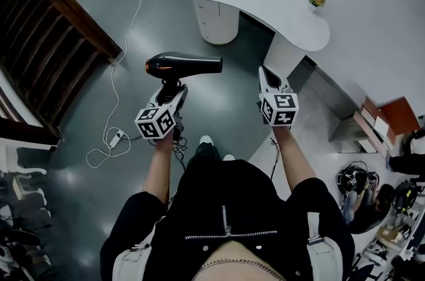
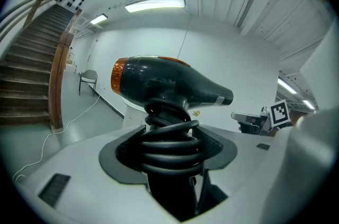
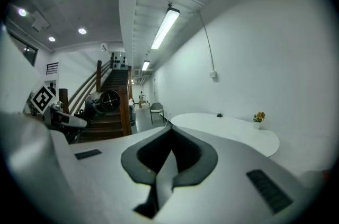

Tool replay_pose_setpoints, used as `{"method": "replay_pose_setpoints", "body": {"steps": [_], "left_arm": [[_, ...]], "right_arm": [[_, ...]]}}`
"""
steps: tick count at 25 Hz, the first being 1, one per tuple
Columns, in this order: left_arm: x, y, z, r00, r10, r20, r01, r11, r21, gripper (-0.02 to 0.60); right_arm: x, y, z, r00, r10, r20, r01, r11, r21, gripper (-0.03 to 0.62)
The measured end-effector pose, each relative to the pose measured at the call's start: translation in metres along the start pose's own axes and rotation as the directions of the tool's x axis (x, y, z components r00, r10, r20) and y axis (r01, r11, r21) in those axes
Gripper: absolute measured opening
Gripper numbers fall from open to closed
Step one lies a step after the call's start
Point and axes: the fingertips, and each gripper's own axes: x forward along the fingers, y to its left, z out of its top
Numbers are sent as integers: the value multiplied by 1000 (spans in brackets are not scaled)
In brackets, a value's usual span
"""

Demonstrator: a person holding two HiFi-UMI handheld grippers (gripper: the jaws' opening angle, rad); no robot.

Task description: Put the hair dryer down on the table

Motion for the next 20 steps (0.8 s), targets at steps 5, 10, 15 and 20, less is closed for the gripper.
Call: {"method": "replay_pose_setpoints", "body": {"steps": [5,10,15,20], "left_arm": [[18,9,9,1000,6,11,-6,1000,-7,279],[52,23,21,1000,-13,6,13,1000,-9,279],[96,54,47,1000,-31,-6,31,1000,2,279],[140,84,76,998,-56,-19,57,998,18,279]], "right_arm": [[19,-5,6,1000,11,5,-11,1000,0,5],[54,-14,9,1000,6,-4,-6,1000,7,6],[104,-19,20,1000,-5,-11,5,1000,8,6],[156,-26,34,1000,-24,-14,25,1000,17,5]]}}
